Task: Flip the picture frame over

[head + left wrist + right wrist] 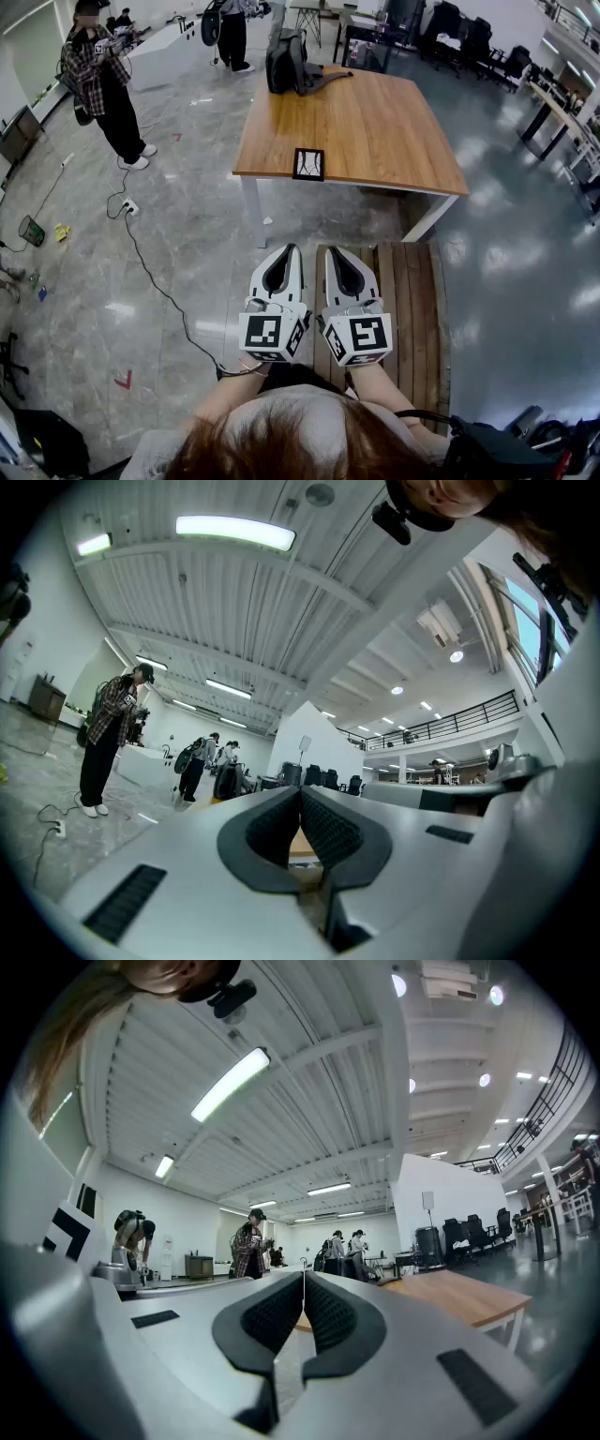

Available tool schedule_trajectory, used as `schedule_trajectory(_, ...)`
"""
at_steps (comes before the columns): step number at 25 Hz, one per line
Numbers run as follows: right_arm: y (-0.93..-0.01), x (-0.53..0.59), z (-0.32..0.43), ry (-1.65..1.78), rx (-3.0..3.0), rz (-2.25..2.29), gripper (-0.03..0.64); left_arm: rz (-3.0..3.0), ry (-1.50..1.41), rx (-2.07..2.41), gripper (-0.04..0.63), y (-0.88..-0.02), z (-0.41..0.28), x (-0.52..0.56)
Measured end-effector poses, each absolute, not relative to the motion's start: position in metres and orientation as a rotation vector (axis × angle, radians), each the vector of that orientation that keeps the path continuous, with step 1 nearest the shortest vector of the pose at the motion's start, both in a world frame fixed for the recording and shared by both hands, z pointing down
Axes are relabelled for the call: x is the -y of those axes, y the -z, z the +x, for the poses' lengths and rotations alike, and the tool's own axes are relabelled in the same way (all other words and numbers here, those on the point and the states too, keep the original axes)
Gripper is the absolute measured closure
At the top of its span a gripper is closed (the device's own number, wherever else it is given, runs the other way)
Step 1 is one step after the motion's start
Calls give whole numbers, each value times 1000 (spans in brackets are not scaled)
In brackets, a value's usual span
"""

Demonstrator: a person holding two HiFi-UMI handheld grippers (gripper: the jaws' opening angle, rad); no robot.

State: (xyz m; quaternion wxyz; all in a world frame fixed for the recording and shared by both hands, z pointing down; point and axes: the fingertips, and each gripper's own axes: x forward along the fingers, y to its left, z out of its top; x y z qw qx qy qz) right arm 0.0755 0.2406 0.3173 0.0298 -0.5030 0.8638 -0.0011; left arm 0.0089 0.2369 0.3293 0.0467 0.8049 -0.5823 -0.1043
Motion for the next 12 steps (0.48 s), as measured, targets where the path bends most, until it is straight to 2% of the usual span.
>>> schedule_trajectory(12,-321,-171,69,-33,-2686,-1518,600,2449,295,1816,588,-338,2,-165)
